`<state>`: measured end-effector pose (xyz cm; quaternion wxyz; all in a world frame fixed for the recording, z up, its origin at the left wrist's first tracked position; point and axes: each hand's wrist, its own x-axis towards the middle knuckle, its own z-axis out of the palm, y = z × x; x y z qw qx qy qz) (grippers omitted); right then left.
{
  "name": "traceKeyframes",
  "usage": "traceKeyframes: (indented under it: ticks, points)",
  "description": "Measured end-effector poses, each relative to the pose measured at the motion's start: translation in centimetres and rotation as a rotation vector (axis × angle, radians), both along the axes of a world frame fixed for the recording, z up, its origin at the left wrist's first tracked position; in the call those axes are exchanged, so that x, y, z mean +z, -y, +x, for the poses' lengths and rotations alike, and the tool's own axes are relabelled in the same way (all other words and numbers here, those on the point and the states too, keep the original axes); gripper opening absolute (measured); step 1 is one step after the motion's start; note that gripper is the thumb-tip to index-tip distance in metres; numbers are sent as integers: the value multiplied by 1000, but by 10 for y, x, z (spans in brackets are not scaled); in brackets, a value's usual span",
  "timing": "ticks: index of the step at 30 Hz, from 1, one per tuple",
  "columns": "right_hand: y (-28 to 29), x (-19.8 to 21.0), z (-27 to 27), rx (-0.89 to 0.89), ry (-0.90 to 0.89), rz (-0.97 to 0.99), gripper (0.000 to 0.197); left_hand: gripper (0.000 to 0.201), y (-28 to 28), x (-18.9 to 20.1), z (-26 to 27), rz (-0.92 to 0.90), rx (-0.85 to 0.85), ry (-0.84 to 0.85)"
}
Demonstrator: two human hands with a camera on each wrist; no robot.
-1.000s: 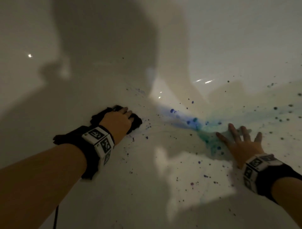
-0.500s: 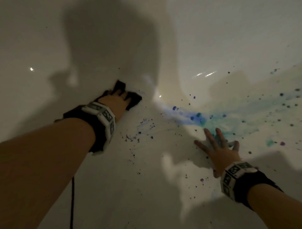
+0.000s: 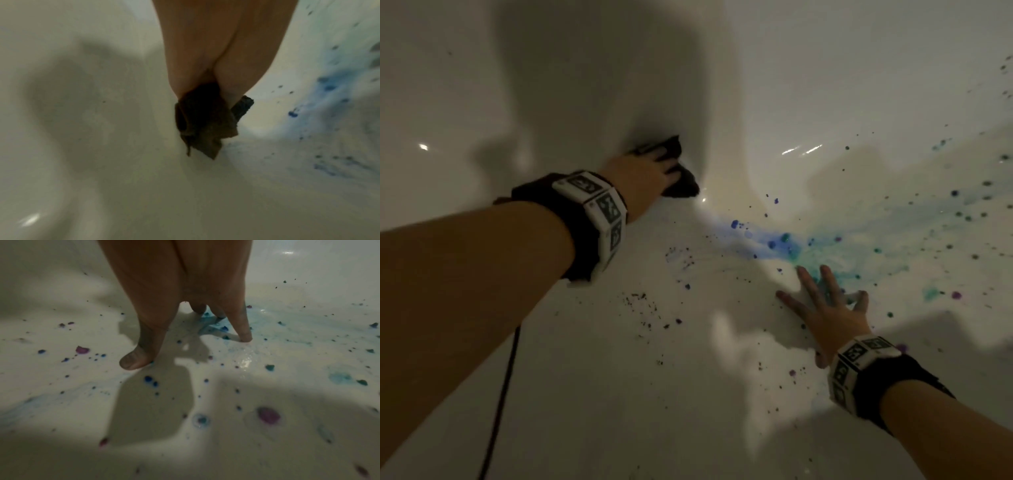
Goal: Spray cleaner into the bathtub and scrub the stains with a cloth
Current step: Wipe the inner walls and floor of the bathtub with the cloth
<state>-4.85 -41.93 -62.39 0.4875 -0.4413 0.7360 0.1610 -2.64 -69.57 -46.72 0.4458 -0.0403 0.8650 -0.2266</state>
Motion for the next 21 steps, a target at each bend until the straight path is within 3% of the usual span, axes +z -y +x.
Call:
traceKeyframes:
  ticks: [3, 7, 13, 17, 19, 21]
  points:
    - [-1, 1, 0, 2, -12, -4, 122, 54, 22, -9, 6, -129, 1, 125]
    - [-2, 0, 0, 11, -23, -14, 120, 57, 10, -23, 44, -113, 166, 241]
    - [-3, -2, 3, 35, -76, -16, 115, 57, -52, -28, 94, 22, 133, 296]
    - [-3, 0, 5, 35, -94, -29, 110, 55, -71, -20, 102, 158, 119, 477]
    - [-3, 0, 4, 29, -101, -36, 110, 54, -67, -4, 83, 219, 196, 474]
    - [-2, 0, 4, 37, -108, -40, 110, 55, -56, 15, 62, 211, 283, 353]
